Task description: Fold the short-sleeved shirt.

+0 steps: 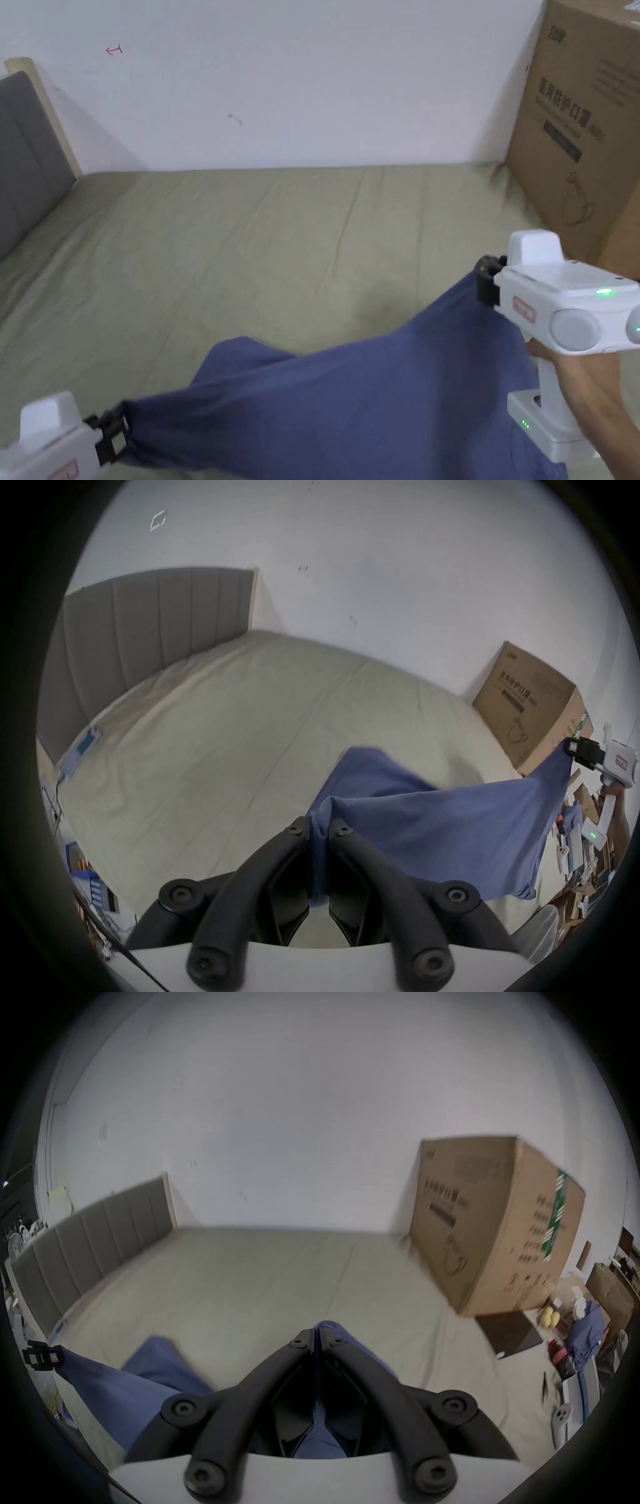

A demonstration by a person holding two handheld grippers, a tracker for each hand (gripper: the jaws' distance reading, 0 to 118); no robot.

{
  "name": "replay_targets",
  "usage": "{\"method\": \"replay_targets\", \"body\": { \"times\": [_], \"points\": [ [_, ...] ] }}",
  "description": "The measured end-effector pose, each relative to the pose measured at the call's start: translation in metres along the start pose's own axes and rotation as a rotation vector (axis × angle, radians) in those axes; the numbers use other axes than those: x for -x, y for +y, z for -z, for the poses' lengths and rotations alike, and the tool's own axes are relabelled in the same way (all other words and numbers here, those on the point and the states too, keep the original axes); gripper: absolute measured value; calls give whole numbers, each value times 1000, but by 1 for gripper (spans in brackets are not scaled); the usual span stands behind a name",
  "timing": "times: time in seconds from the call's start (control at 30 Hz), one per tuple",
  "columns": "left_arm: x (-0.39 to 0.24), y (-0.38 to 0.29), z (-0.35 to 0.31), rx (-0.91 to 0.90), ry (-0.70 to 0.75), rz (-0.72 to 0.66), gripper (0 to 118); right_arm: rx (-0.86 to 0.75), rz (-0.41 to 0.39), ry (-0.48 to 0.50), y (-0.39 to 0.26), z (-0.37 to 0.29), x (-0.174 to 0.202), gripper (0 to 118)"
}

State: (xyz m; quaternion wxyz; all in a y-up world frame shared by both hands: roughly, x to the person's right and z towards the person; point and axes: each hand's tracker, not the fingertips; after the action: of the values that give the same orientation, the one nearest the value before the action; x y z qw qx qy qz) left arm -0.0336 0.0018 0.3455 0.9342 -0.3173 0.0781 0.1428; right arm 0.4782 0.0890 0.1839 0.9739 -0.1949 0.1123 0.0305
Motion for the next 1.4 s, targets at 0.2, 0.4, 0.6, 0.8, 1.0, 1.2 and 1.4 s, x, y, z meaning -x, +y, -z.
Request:
{"method": "replay_targets", "body": {
  "times": [0.2, 0.4, 0.6, 0.8, 1.0, 1.2, 1.4],
  "points": [
    [-44, 89, 1, -110, -33, 71, 6, -198, 44, -30, 66, -53, -37, 0],
    [-102, 182, 6, -190, -84, 126, 6, -333, 107, -70, 133, -68, -61, 0],
    [-148, 271, 15, -257, -93, 168, 6, -437, 109, -114, 197, -58, -79, 0],
    [-172, 349, 26, -330, -86, 189, 6, -512, 129, -125, 255, -41, -94, 0],
    [-180, 404, 42, -398, -70, 221, 6, -575, 124, -113, 295, -19, -98, 0],
    [-177, 425, 79, -424, -34, 267, 6, -575, 158, -93, 297, 20, -99, 0],
    [-157, 399, 142, -358, -21, 256, 6, -494, 153, -76, 252, 71, -99, 0]
  ]
}}
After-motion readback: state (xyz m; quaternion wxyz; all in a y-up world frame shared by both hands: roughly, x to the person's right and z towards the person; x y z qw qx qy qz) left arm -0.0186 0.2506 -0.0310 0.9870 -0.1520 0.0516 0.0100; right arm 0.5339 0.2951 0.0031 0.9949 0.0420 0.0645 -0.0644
